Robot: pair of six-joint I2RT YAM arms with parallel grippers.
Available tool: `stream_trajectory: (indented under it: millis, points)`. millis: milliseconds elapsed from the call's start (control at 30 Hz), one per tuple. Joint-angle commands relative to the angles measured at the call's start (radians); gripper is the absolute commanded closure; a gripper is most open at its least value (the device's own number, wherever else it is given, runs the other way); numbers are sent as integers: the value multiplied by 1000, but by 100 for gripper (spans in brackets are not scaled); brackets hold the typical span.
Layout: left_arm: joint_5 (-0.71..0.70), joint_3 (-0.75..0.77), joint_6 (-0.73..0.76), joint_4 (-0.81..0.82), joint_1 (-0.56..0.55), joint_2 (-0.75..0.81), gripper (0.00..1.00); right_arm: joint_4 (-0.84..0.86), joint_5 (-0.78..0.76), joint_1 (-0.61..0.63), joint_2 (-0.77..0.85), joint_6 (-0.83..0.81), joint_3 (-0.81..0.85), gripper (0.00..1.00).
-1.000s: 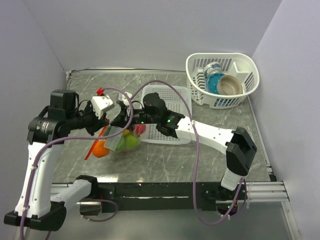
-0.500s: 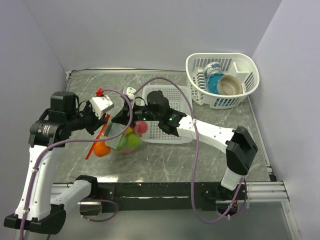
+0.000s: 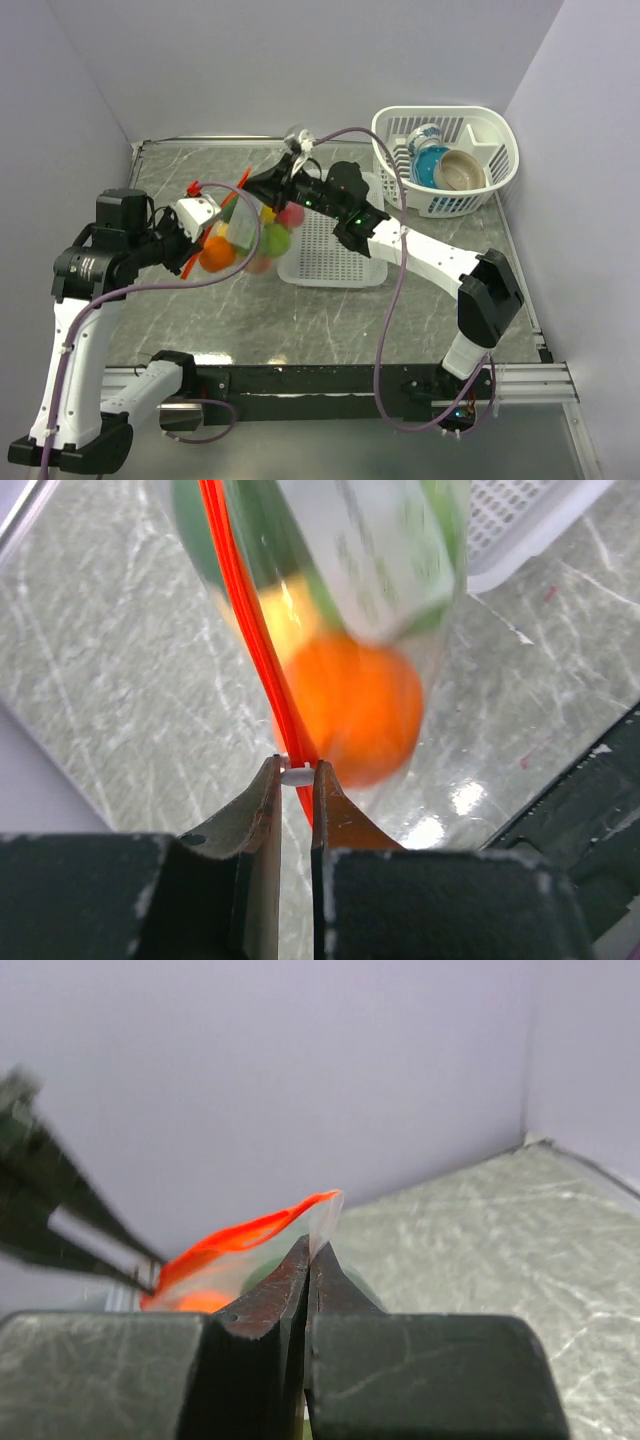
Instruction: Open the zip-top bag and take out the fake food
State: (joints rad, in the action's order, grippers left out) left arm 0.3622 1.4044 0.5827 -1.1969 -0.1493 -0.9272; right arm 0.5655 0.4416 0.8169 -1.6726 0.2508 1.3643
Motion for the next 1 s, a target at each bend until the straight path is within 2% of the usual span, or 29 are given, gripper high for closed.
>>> stream_trajectory:
  millis: [0,267,533,567,600,633,700,733,800,967]
  points:
    - [-98,-5,-17,-81,7,33,89,263,-195,-59,8,134,32,100]
    - [-218,-85,-11,-44,14,88,90,270,-314,-96,-41,192,70,100]
    - [-239,-142,-44,45,19,96,87,266,-252,-133,-55,222,90,100]
    - [-250,-134,-62,74,20,87,85,254,-227,-130,-64,228,117,100]
    - [-297,-125,-125,165,22,77,79,246,-174,-127,-91,241,134,100]
    - [-345,-108,-165,228,27,59,80,234,-149,-122,-104,246,154,100]
    - [-432,-93,-272,424,50,36,90,188,-92,-95,-154,242,218,100]
    - [-490,-69,-300,468,65,1,94,175,-77,-85,-173,240,240,100]
    - [-482,-38,-352,522,129,-45,99,157,-41,-59,-232,251,309,100]
    - [-407,-8,-347,640,246,-205,99,143,49,-48,-378,323,513,99]
